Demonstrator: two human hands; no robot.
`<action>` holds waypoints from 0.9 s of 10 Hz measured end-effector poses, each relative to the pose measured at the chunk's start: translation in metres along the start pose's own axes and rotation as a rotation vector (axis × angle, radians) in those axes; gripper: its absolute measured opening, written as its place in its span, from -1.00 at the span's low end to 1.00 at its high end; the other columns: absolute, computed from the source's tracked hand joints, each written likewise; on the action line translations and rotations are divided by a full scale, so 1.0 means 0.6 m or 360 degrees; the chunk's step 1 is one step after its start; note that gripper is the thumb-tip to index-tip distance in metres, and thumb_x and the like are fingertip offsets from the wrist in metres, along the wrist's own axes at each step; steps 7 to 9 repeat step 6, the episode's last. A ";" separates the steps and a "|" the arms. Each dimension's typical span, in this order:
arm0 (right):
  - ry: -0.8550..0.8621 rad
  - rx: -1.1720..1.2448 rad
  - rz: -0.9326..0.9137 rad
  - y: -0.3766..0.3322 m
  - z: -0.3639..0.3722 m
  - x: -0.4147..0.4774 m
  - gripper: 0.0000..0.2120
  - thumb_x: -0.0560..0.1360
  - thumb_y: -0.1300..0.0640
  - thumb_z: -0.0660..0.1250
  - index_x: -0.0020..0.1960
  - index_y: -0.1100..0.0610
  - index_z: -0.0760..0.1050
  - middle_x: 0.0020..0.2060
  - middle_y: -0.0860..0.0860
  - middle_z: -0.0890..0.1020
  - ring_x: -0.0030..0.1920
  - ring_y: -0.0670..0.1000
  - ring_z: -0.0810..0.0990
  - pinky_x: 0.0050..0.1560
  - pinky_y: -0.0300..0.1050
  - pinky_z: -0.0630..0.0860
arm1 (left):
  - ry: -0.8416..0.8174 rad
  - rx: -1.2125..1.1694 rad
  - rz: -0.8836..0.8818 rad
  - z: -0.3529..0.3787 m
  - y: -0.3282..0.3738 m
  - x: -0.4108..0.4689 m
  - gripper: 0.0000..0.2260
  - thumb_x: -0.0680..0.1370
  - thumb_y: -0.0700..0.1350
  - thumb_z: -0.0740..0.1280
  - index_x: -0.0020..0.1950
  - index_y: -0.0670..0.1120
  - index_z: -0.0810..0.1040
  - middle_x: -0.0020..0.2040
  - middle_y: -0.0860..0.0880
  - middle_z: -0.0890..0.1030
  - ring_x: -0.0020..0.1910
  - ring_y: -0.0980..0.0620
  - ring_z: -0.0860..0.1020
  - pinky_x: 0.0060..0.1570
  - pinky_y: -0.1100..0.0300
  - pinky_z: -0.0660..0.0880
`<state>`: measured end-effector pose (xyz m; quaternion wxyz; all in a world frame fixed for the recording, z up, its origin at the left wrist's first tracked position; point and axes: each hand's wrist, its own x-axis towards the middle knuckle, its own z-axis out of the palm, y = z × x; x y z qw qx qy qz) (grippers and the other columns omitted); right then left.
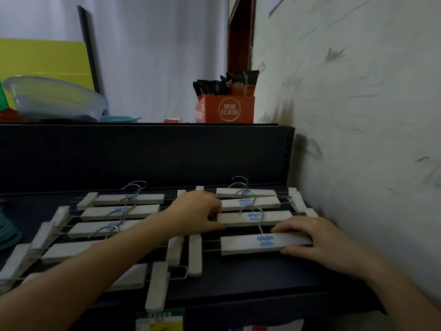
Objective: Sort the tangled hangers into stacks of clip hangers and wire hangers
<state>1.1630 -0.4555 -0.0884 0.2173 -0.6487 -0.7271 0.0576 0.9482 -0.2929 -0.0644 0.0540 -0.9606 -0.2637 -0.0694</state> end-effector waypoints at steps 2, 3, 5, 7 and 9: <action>0.0086 -0.0123 0.0083 -0.002 0.008 0.006 -0.80 0.38 -0.15 0.39 -0.03 -0.21 0.46 -0.05 -0.32 0.54 0.02 -0.28 0.49 0.07 -0.23 0.48 | -0.0088 -0.0008 -0.0031 -0.006 0.002 0.003 -0.63 0.49 0.18 0.26 0.15 -0.02 0.52 0.06 0.04 0.54 0.01 0.08 0.50 -0.04 0.18 0.50; 0.0076 -0.0201 0.0072 -0.003 0.007 0.006 -0.81 0.40 -0.18 0.36 -0.03 -0.22 0.43 -0.04 -0.32 0.51 0.04 -0.27 0.47 0.06 -0.20 0.48 | -0.0032 -0.0075 -0.0069 -0.012 -0.003 0.001 -0.65 0.49 0.20 0.25 0.14 0.02 0.53 0.03 0.08 0.53 -0.01 0.11 0.49 -0.09 0.23 0.46; -0.0047 -0.0230 0.0025 0.005 0.005 0.012 -0.79 0.41 -0.22 0.30 0.02 -0.34 0.35 0.05 -0.36 0.45 0.13 -0.31 0.41 0.14 -0.19 0.45 | 0.0135 -0.0241 -0.0172 -0.044 -0.021 -0.047 -0.72 0.50 0.18 0.24 0.10 0.07 0.54 -0.05 0.17 0.51 -0.11 0.21 0.48 -0.07 0.22 0.50; -0.0058 -0.0212 0.0081 -0.003 -0.009 0.009 -0.59 0.26 -0.46 0.16 0.07 -0.42 0.26 0.07 -0.47 0.37 0.15 -0.43 0.33 0.18 -0.33 0.38 | 0.0273 -0.0315 -0.0248 -0.073 -0.036 -0.091 -0.77 0.49 0.14 0.26 0.05 0.09 0.56 -0.09 0.19 0.52 -0.12 0.22 0.50 -0.06 0.23 0.52; -0.0058 -0.0212 0.0081 -0.003 -0.009 0.009 -0.59 0.26 -0.46 0.16 0.07 -0.42 0.26 0.07 -0.47 0.37 0.15 -0.43 0.33 0.18 -0.33 0.38 | 0.0273 -0.0315 -0.0248 -0.073 -0.036 -0.091 -0.77 0.49 0.14 0.26 0.05 0.09 0.56 -0.09 0.19 0.52 -0.12 0.22 0.50 -0.06 0.23 0.52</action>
